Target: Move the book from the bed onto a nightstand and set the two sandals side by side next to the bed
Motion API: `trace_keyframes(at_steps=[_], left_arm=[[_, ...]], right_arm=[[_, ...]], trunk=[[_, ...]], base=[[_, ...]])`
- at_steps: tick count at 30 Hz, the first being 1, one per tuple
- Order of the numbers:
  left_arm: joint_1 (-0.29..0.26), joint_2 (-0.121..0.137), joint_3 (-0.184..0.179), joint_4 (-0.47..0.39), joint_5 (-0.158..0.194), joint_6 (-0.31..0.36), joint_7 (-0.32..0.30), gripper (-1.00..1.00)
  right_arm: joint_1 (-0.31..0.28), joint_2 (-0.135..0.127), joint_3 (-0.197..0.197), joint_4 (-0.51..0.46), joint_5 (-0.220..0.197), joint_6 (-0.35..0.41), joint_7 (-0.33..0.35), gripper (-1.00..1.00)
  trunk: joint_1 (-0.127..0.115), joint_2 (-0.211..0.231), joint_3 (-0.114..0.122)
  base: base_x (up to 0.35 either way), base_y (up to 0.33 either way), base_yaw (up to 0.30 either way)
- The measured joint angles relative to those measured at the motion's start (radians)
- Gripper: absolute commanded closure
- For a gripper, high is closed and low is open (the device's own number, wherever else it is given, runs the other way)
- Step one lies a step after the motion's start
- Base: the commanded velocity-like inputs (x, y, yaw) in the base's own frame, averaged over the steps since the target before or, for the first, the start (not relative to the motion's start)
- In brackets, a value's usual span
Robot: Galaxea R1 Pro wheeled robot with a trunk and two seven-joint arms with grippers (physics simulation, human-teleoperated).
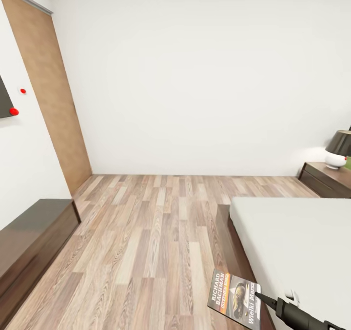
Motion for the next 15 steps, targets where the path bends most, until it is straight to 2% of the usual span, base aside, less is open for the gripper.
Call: trace_keyframes(at_steps=[15], left_arm=[[0.0,-0.001,0.0,0.001,0.002,0.0,0.0,-1.0]], right_arm=[[0.0,0.0,0.001,0.0,-0.002,0.0,-0.001,1.0]], trunk=[[0.0,0.0,0.0]], base=[[0.312,0.096,0.0]])
